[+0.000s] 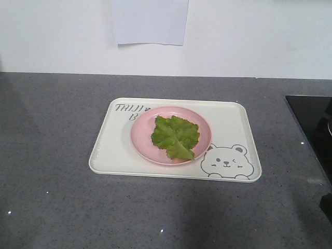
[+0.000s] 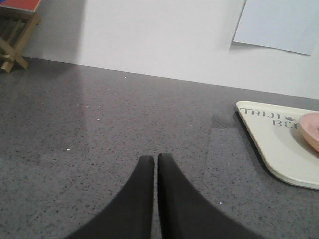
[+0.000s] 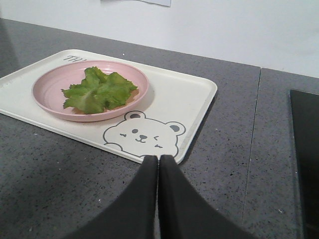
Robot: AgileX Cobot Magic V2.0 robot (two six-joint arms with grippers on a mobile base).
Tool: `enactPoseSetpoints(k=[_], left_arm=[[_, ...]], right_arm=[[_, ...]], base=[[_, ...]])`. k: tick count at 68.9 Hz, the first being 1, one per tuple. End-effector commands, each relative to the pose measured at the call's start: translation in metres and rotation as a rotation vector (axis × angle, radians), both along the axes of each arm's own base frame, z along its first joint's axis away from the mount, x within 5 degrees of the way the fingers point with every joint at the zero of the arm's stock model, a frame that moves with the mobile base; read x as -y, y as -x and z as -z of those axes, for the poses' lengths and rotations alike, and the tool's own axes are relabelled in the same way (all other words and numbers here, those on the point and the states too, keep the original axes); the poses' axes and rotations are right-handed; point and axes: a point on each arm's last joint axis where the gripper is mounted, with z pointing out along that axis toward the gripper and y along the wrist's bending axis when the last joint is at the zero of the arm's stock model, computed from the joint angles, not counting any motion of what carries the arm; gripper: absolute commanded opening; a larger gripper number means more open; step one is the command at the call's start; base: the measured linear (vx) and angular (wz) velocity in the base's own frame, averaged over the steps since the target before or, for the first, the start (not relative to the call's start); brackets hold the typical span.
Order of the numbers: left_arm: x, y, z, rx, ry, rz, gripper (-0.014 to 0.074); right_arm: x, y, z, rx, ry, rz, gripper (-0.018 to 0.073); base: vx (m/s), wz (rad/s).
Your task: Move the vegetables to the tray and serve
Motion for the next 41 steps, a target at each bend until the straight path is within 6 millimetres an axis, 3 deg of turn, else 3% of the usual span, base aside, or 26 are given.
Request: enactPoseSetpoints(k=[1, 19, 28, 35, 41], left_arm=[[0.001, 0.0, 0.002, 0.059, 0.014, 0.016, -0.0006], [0.001, 0.0, 0.002, 0.059, 0.014, 0.016, -0.0006], [0.001, 0.0, 0.002, 0.059, 0.014, 0.016, -0.0006], [0.001, 0.0, 0.002, 0.059, 0.014, 0.016, -0.0006], [0.001, 0.0, 0.002, 0.059, 0.014, 0.016, -0.0006]], right_arm=[[0.002, -0.002, -0.014, 0.08, -0.027, 0.031, -0.0006], [0.002, -0.002, -0.015, 0.084, -0.022, 0.032, -0.0006], [0.005, -0.001, -0.013, 0.101, 0.072, 0.039, -0.0006], [0.009, 0.001, -0.005, 0.149, 0.15, 0.063, -0.0006], [0.012, 0.001, 0.012, 0.202, 0.099, 0.11, -0.0006]], base=[[0.0, 0.0], [0.0, 0.0], [0.0, 0.0], [0.0, 0.0], [0.0, 0.0]])
